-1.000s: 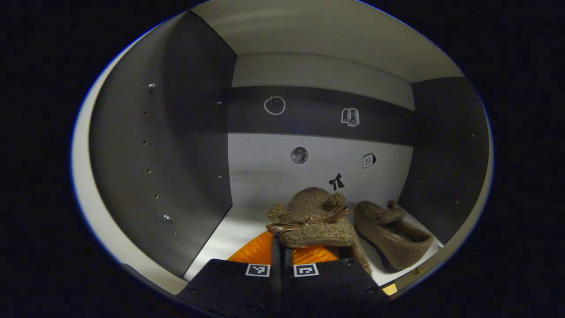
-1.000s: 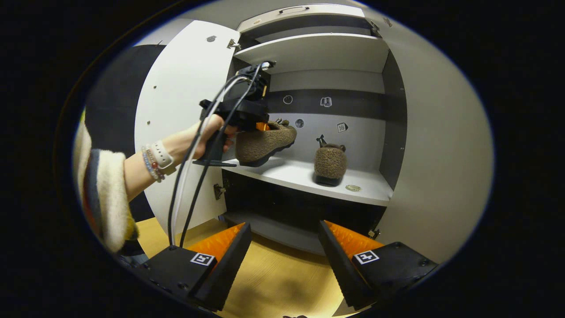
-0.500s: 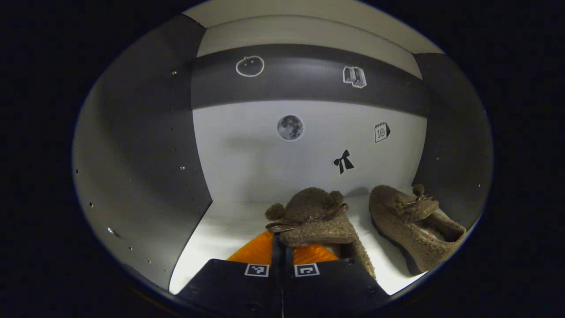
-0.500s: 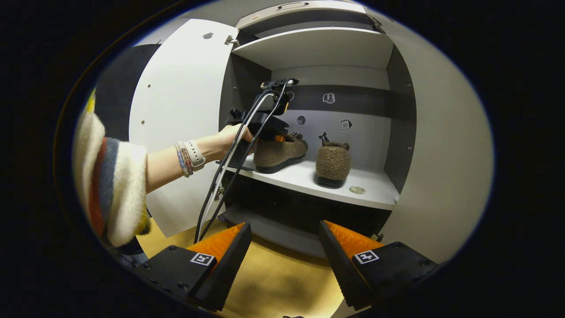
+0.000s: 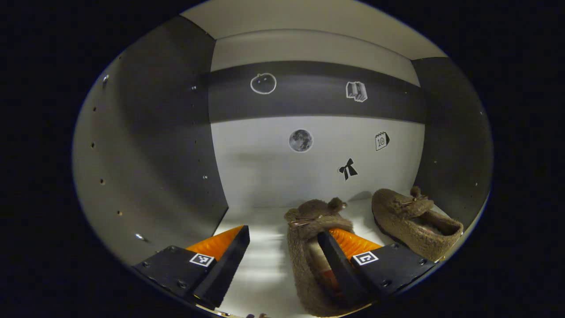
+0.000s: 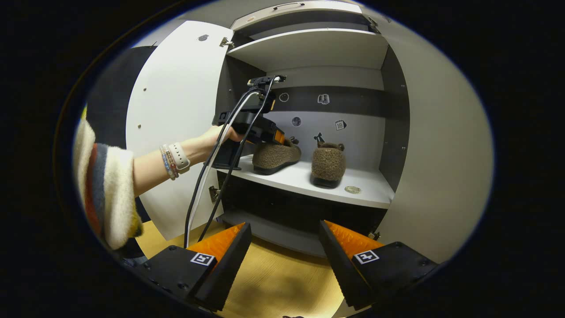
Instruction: Grab one shoe with the right hand and put it into the shoe cabinet, grab the other shoe with the left hand and put it into the shoe cabinet; then close the right door with the right hand and the left door with the left hand.
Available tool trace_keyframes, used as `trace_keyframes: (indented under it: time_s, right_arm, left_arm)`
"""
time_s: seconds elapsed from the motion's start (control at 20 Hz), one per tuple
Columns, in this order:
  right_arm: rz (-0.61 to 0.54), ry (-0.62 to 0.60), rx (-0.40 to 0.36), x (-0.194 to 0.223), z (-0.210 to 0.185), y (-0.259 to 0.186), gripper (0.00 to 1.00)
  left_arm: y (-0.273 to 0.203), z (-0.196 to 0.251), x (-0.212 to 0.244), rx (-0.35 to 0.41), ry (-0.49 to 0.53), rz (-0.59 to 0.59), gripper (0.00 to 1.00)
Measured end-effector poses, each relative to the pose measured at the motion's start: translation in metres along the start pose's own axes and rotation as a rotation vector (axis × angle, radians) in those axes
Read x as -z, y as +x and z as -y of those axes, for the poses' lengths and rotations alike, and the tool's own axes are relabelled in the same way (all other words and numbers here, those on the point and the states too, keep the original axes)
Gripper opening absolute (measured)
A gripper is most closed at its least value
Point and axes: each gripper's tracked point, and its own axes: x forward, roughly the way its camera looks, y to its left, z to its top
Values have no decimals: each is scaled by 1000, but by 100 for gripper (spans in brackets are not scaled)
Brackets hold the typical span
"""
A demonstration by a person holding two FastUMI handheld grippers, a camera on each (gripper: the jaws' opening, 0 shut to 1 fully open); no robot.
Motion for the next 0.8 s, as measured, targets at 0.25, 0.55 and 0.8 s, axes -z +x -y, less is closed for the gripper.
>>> trace_keyframes:
  time_s: [0.25,0.55,0.8]
  right_arm:
    - [77,-36,39,-28,-15,-19,98]
    - [216,-36,145,-88,-26,-83,98]
    - [325,-33,308,-125,-2,-160,98]
  left_arm:
    - [-87,-3,-60,-4,71,247,97]
    - [-240,26,-82,143,43,431,100]
    - [-345,42,-13,305,-23,360,96]
